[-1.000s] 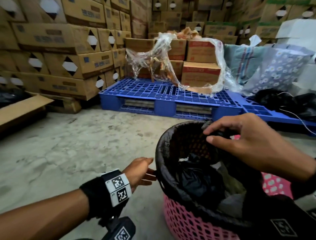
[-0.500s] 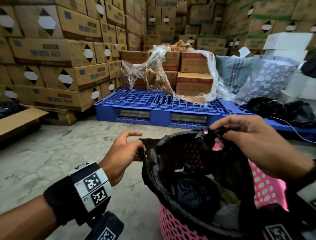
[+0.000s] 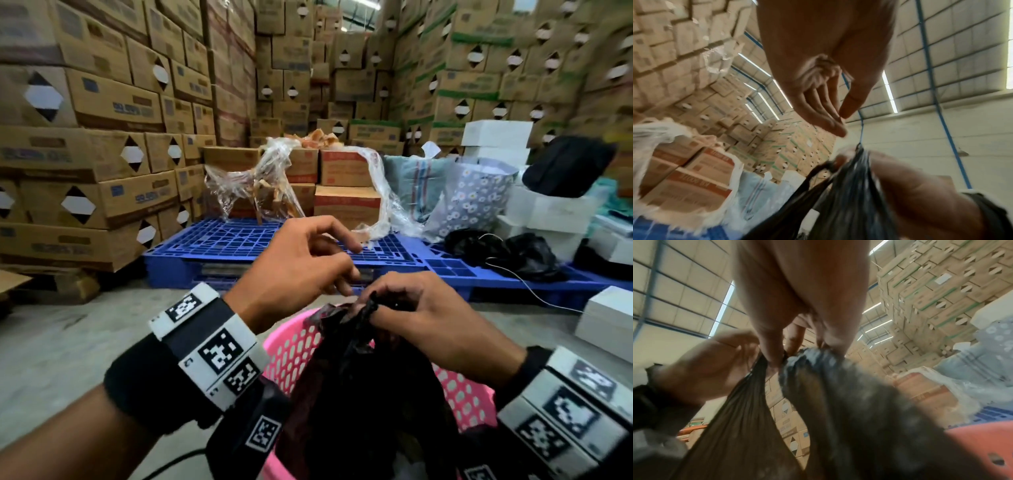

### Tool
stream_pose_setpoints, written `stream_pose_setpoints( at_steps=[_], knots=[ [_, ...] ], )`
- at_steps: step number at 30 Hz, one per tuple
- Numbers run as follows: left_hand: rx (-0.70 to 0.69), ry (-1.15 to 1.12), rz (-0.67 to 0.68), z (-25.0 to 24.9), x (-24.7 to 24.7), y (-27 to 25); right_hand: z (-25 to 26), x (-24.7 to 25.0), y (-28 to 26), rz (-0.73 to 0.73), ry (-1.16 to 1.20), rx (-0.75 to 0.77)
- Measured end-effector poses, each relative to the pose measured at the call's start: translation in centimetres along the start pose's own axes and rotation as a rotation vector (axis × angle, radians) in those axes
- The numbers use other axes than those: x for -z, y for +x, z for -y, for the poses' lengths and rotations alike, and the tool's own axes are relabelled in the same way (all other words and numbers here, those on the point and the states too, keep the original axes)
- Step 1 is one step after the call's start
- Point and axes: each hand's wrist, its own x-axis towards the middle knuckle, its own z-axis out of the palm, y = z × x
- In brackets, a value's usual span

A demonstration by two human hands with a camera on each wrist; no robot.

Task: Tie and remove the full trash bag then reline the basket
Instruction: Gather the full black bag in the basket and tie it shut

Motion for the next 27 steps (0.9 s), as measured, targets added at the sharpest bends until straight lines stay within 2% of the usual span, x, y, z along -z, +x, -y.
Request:
stream_pose_setpoints(
  at_steps=[1,2,5,9,11,14,18,21,23,27],
  knots=[
    [-0.003,0.021,0.008,0.6,-0.1,0.1,0.2,0.1,-0.3,0.004,0.003,0.031],
    [0.016,0.039,0.072,1.1,-0.3,0.2,0.6,0.2,-0.5,0.031,-0.018,0.063],
    [0.07,0.036,0.361,2.4,-1.1,0.5,1.2,0.0,-1.2,0.133,-0.121,0.125],
    [0.128,0.067,0.489,3.7,-0.6,0.7,0.5,0.8,-2.0,0.124,-0.109,0.114],
    [0.118,0.108,0.467,4.1,-0.3,0.4,0.1,1.5,-2.3,0.128,-0.11,0.07],
    [0.07,0.165,0.362,4.2,1.0,0.2,0.0,2.4,-2.8,0.19,-0.188,-0.001],
    [0.087,0.273,0.205,4.8,3.9,-0.8,0.1,3.8,-3.1,0.3,-0.229,-0.092],
    [0.101,0.306,0.072,6.3,5.2,-1.6,-0.4,4.2,-3.1,0.269,-0.18,-0.176],
    [0.138,0.344,0.105,7.3,5.7,-1.7,-1.0,4.2,-3.0,0.217,-0.19,-0.225],
    [0.257,0.426,0.3,8.6,6.7,-2.2,-1.6,4.7,-2.8,0.198,-0.194,-0.299]
  ],
)
